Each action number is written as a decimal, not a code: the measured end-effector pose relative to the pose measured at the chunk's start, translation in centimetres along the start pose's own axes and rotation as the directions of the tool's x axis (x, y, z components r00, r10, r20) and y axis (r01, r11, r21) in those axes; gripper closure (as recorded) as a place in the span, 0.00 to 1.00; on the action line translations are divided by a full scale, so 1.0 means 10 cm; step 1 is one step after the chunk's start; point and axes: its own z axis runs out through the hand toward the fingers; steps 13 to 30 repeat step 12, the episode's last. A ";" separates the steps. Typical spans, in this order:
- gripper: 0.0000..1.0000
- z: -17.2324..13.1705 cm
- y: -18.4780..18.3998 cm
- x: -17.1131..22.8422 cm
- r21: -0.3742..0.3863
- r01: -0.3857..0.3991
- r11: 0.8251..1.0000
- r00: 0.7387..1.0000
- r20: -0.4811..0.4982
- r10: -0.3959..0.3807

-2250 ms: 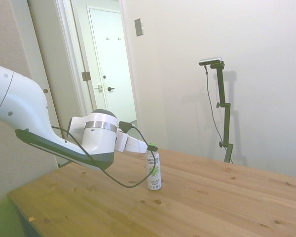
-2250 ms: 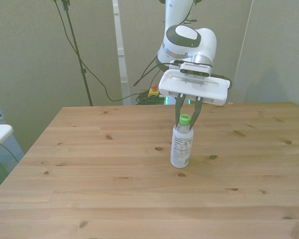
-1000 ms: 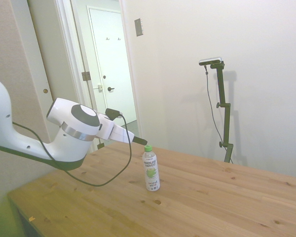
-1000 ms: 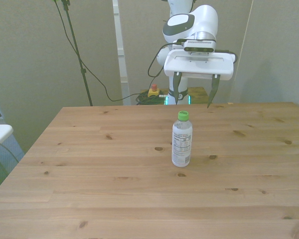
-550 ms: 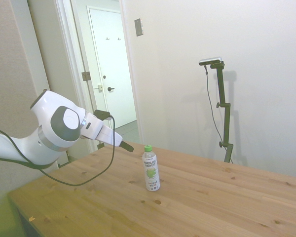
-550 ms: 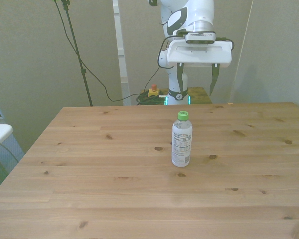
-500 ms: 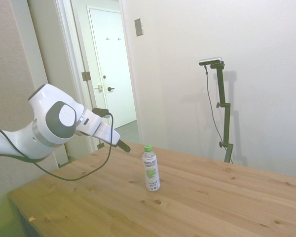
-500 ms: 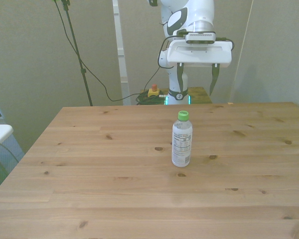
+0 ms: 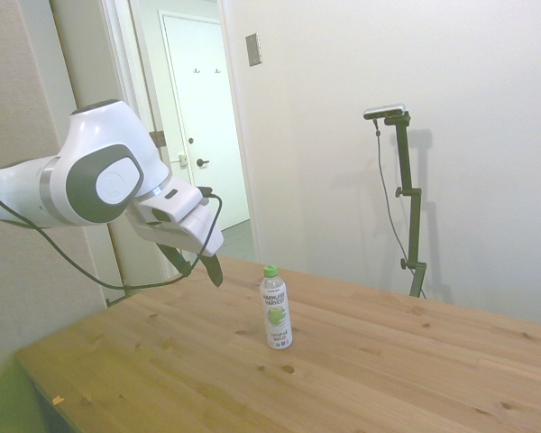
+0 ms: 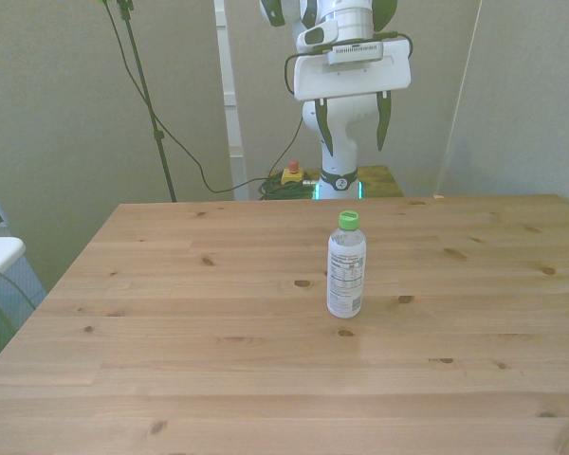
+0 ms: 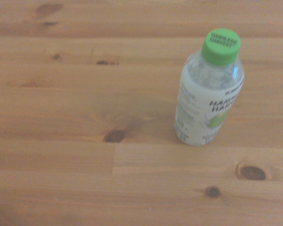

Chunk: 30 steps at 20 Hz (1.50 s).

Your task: Stand the water bottle

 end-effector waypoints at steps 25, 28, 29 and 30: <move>0.00 0.18 0.28 0.08 -0.135 0.051 0.990 0.990 0.139 -0.032; 0.00 0.18 0.28 0.08 -0.135 0.051 0.990 0.990 0.139 -0.032; 0.00 0.18 0.28 0.08 -0.135 0.051 0.990 0.990 0.139 -0.032; 0.00 0.18 0.28 0.08 -0.135 0.051 0.990 0.990 0.139 -0.032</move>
